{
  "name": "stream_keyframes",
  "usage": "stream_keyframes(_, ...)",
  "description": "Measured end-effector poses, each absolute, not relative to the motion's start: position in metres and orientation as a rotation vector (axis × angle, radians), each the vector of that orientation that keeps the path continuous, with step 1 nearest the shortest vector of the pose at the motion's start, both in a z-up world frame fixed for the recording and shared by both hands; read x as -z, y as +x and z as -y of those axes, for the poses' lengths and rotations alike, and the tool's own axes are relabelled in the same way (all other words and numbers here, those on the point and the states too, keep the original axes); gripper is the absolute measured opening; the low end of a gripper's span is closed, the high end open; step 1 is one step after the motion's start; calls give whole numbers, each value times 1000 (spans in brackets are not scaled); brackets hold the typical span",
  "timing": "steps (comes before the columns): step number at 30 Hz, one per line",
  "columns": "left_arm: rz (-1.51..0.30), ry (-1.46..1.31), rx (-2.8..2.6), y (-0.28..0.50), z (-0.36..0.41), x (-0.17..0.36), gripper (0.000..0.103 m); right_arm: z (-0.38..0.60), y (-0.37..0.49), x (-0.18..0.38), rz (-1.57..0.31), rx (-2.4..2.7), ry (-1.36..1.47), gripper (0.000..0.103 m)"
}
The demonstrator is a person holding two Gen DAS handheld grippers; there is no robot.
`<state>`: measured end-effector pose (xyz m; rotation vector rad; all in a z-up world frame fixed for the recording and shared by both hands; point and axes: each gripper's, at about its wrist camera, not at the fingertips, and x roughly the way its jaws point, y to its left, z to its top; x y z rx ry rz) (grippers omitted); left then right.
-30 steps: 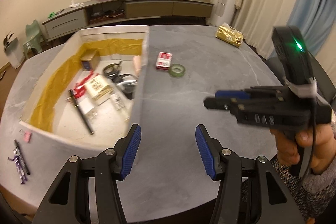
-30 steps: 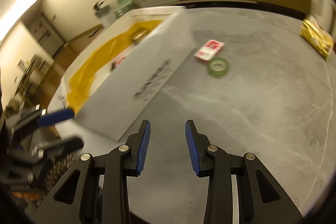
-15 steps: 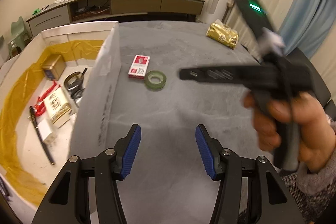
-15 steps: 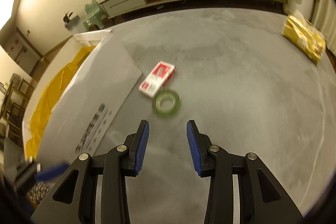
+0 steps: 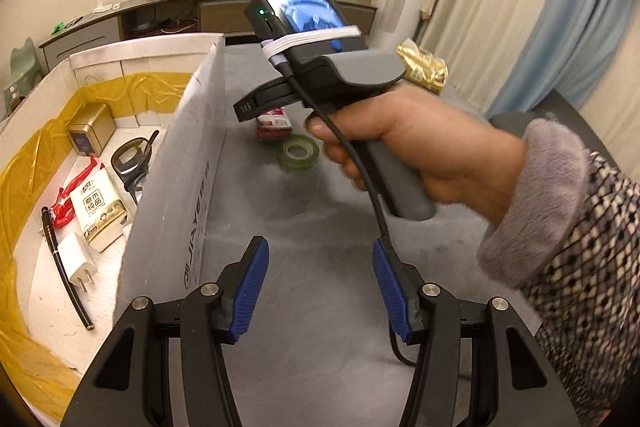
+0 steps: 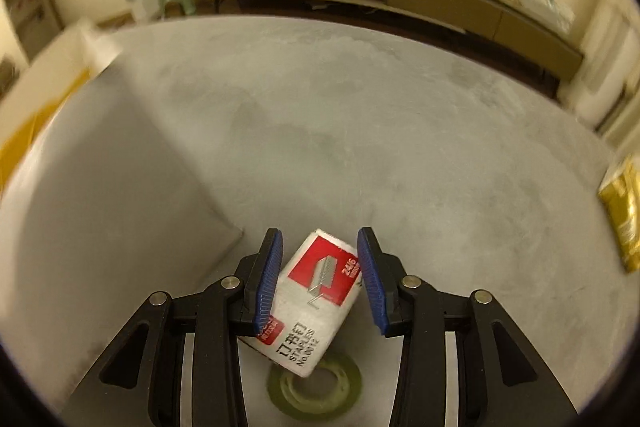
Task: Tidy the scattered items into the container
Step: 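Withdraw both open tools from the box toward the staples box and tape roll, then grasp the red-and-white staples box with the left tool while the right tool grasps the green tape roll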
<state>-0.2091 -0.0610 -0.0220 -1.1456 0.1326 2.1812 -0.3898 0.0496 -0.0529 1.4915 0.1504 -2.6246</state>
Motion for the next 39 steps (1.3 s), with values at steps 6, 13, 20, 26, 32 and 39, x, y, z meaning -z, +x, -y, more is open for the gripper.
stream_keyframes(6,-145,-1172,-2175,-206,58,28,56,-51,-307,51,-152,2543,1481,43)
stream_keyframes(13,-100,-1200,-2184,-207,60,38,56,-88,-242,14,-38,2582,1452,44)
stream_keyframes(20,-9,-1218,-2156,-222,50,45,56,-58,-175,34,-233,2496,1467,47)
stream_keyframes(26,-46,-1219,-2193,-225,41,53,57,-40,-177,48,-431,2541,1401,44)
stream_keyframes(32,-46,-1228,-2173,-222,40,57,58,-92,-178,45,-193,2575,1544,36)
stream_keyframes(39,-117,-1241,-2150,-223,13,73,60,-95,-174,41,-215,2566,1487,47)
